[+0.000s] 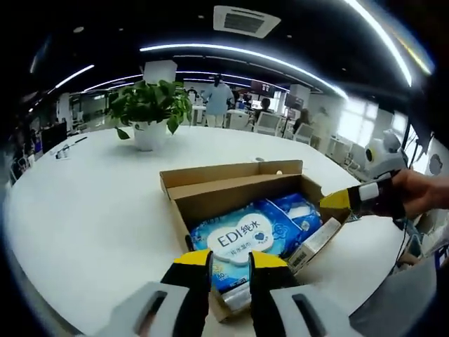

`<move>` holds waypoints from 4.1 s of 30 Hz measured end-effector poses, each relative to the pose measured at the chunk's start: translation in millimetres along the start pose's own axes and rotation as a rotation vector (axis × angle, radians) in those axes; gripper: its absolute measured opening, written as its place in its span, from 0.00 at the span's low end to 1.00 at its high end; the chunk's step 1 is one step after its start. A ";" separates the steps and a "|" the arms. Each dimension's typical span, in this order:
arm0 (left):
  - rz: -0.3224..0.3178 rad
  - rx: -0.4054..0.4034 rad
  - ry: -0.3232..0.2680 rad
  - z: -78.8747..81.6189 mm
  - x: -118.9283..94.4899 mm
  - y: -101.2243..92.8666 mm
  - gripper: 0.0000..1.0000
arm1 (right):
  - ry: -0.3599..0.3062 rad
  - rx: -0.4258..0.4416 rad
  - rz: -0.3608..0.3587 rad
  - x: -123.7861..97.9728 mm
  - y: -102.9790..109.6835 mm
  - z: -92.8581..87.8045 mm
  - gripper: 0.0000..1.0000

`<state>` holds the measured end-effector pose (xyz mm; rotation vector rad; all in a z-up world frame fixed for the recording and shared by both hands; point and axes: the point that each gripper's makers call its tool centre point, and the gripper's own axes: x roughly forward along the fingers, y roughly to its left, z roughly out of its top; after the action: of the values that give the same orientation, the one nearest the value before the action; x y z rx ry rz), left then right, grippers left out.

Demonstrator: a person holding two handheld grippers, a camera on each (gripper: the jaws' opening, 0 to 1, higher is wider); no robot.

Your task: Operate the shoe box by opening the lid, removing the specified soft item, and placing it in the target area until the item is outside and the box remains undamaged.

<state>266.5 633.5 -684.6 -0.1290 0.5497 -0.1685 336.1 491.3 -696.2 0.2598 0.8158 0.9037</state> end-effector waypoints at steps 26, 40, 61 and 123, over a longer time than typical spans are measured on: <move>0.067 -0.030 0.007 -6.2 -0.4 19.8 0.21 | 0.012 0.093 -0.105 63.9 -30.9 19.1 0.16; 0.061 -0.018 0.014 -7.9 0.6 17.5 0.21 | 0.112 0.062 -0.136 77.7 -34.0 -2.1 0.09; 0.050 -0.006 0.007 -6.0 0.7 14.3 0.21 | 0.137 -0.120 -0.139 75.2 -13.4 3.6 0.02; 0.074 0.044 0.023 -5.2 -1.2 14.0 0.20 | -0.139 0.016 -0.232 -49.8 -53.6 48.8 0.00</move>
<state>264.5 647.0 -690.7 -0.0637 0.5729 -0.1102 385.9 425.8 -665.3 0.2339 0.7081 0.6541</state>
